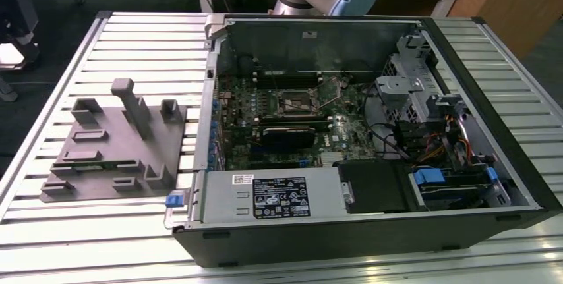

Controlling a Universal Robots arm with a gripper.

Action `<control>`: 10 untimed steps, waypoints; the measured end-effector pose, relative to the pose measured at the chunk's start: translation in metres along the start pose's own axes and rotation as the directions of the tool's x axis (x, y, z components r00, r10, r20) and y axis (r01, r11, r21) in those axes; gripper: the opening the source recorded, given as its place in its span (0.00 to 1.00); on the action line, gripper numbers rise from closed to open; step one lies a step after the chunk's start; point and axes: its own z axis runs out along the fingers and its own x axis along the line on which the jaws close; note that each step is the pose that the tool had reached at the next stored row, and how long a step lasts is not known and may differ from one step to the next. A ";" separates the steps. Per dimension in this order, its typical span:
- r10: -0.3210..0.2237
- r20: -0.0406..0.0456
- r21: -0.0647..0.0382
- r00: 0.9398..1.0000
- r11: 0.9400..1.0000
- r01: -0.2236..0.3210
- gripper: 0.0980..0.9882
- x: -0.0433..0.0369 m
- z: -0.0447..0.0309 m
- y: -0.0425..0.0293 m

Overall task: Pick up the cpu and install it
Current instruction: 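Pick up the cpu and move it towards the insertion slot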

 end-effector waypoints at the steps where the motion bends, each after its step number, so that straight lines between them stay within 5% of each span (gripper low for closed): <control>1: 0.000 -0.002 -0.005 1.000 1.000 0.000 0.50 -0.0034 0.0000 -0.0001; 3: 0.000 -0.004 -0.012 1.000 1.000 0.000 0.50 -0.0119 0.0009 -0.0003; 10: 0.000 -0.005 -0.012 1.000 1.000 0.000 0.50 -0.0431 0.0039 -0.0007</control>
